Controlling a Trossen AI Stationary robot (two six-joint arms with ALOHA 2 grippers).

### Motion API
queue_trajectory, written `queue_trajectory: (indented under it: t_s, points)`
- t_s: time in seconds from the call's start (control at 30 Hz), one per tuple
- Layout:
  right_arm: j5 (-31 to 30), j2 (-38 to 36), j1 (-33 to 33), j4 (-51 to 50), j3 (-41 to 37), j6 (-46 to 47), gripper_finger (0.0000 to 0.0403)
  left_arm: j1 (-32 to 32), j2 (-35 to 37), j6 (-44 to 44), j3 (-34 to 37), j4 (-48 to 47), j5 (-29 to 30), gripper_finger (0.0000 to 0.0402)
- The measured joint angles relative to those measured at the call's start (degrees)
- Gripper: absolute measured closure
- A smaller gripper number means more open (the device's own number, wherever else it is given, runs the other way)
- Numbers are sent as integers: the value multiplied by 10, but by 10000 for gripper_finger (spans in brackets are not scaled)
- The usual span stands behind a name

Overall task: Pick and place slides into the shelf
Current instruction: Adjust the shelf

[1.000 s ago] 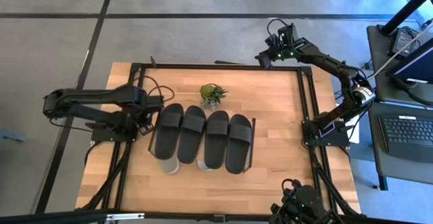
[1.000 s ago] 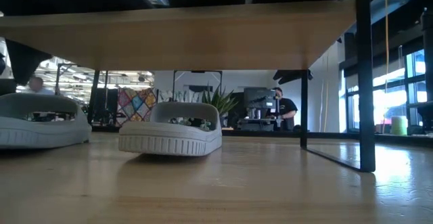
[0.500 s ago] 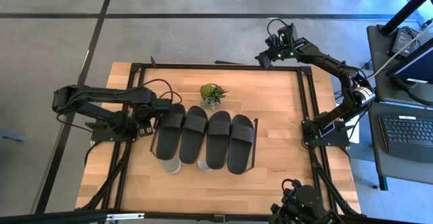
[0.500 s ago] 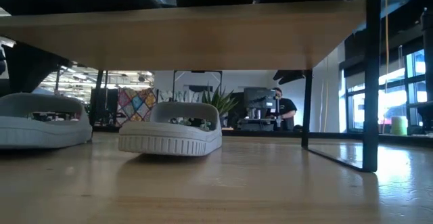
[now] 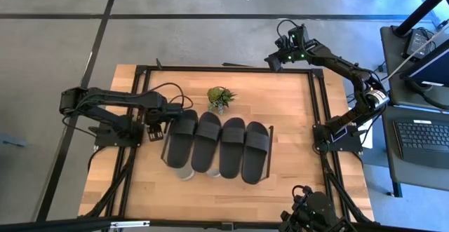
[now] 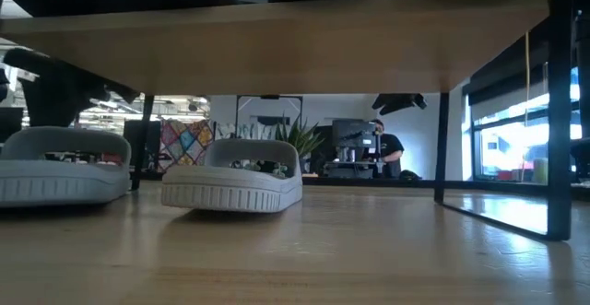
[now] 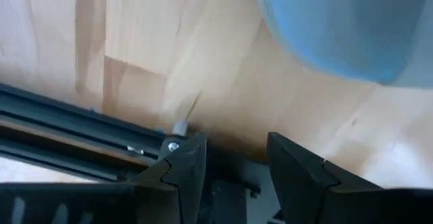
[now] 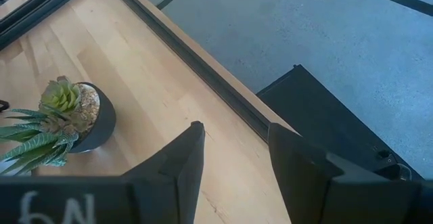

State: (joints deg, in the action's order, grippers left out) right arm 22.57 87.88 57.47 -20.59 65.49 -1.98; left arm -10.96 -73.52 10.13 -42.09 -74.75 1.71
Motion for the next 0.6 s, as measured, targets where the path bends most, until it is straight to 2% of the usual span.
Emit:
queue_trajectory:
  t_s: [0.17,0.4,0.6]
  points:
    - [0,0,0,0,0,0,237,0,1,-2,15,33,7,253]
    - [0,0,0,-1,0,1,237,0,25,21,29,35,-15,253]
    - [0,0,0,-1,0,-1,238,-5,29,43,31,38,-10,253]
